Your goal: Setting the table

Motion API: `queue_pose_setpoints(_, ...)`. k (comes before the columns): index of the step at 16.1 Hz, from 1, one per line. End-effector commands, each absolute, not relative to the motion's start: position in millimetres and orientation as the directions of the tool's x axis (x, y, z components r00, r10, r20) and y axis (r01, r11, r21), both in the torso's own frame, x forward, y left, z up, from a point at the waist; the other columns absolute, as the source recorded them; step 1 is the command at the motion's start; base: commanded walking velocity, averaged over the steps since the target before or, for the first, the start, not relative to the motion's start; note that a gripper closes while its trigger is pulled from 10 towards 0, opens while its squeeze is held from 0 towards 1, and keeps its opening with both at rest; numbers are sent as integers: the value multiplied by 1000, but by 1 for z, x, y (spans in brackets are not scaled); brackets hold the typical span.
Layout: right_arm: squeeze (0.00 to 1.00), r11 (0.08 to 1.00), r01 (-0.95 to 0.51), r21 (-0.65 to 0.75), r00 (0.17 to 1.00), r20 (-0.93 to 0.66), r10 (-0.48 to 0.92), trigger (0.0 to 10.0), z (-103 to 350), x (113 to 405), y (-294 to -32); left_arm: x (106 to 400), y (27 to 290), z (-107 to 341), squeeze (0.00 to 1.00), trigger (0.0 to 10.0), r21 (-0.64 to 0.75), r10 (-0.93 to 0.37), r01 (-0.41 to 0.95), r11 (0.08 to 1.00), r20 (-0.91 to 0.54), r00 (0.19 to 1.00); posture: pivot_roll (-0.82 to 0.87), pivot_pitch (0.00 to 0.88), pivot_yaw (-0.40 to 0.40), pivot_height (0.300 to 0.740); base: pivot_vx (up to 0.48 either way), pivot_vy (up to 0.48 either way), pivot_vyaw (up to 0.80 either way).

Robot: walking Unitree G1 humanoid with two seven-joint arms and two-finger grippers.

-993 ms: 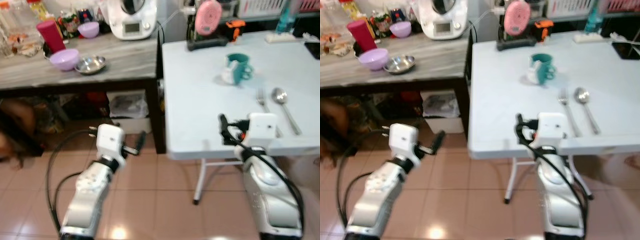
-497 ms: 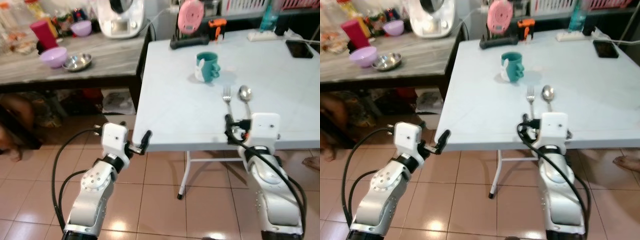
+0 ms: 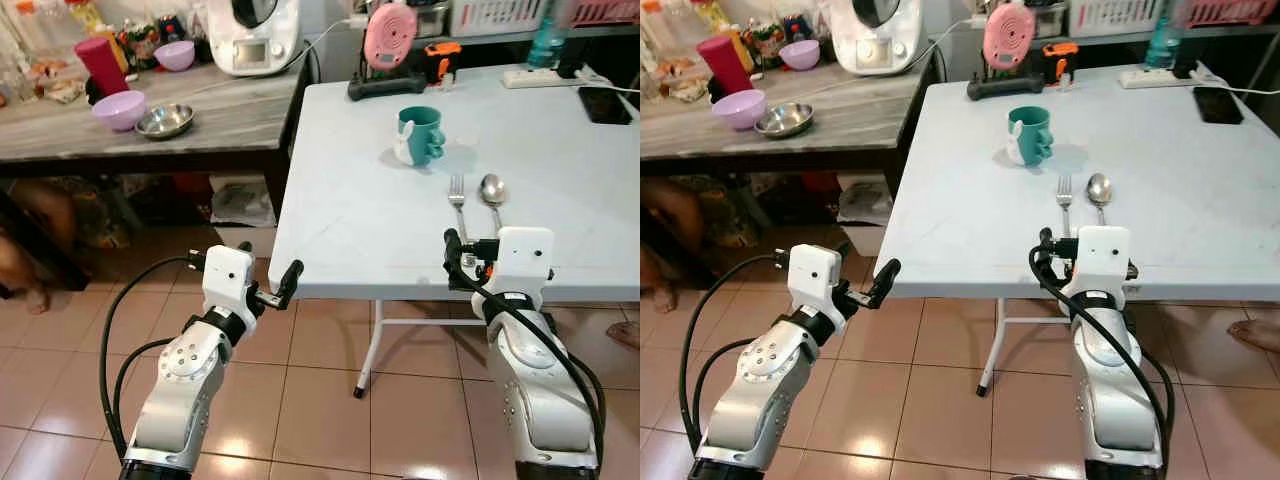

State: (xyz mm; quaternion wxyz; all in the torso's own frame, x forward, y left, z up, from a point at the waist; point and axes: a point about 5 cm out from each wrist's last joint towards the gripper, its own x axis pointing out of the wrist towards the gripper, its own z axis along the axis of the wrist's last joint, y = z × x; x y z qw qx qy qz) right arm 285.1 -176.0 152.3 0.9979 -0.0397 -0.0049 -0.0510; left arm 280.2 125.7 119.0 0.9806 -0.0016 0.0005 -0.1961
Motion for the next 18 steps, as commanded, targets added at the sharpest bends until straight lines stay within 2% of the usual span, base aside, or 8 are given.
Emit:
queue_pose_setpoints(1, 0, 994, 85, -68, 996, 21, -83, 10000, 155, 287, -173, 280, 129, 123, 0, 10000, 10, -373, 373, 928, 10, 928, -238, 62, 126, 740, 0, -480, 0)
queue_pose_setpoints(6, 0, 993, 91, -73, 996, 17, -90, 10000, 155, 285, -175, 281, 127, 122, 0, 10000, 4, -373, 373, 928, 13, 928, -249, 64, 124, 740, 0, -396, 0)
queue_pose_setpoints(7, 0, 993, 91, -72, 996, 17, -90, 10000, 154, 285, -175, 282, 127, 123, 0, 10000, -30, -377, 377, 926, 25, 926, -249, 64, 124, 740, 0, 0, 0)
queue_pose_setpoints(18, 0, 994, 105, -44, 994, 30, -103, 10000, 160, 289, -177, 283, 122, 124, 0, 10000, -37, -425, 425, 904, 15, 905, -243, 90, 128, 740, 0, 0, 0)
